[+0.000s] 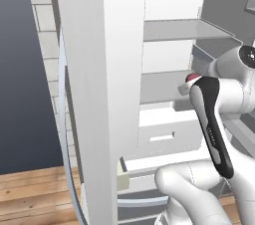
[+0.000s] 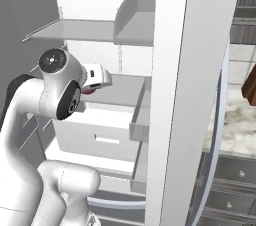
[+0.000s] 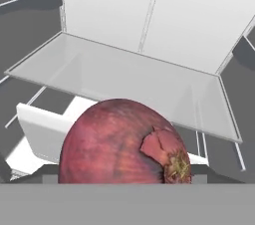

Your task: Grab the onions from the fridge, place them in the blender, close the lid, and turn on the blender to create a marinade.

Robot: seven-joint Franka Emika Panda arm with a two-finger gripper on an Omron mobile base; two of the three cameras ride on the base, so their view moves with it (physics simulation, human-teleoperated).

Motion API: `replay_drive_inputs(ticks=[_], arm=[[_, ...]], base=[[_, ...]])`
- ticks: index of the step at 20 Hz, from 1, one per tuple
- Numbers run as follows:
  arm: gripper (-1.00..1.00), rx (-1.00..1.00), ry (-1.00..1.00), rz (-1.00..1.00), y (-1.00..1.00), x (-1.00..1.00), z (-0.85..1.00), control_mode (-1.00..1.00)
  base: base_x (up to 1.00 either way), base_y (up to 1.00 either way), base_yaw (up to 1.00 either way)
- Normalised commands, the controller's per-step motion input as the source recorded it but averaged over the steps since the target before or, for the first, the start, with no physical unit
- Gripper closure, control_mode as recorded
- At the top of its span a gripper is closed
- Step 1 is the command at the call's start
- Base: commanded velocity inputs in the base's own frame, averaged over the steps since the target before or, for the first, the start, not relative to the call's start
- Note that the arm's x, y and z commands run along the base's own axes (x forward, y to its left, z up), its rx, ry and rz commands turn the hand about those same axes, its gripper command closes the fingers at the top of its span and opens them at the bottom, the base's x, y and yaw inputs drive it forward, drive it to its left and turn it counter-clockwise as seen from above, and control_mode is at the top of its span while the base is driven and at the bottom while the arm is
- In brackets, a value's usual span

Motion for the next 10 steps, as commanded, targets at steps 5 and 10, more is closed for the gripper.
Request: replay_drive_inputs(ticks=[5,10], arm=[[1.00,0.00,0.00,0.00,0.00,0.00,0.00,1.00],[1.00,0.00,0.00,0.00,0.00,0.00,0.00,1.00]], base=[[-0.45,-0.02,0.01],[-1.00,-0.08,0.06]])
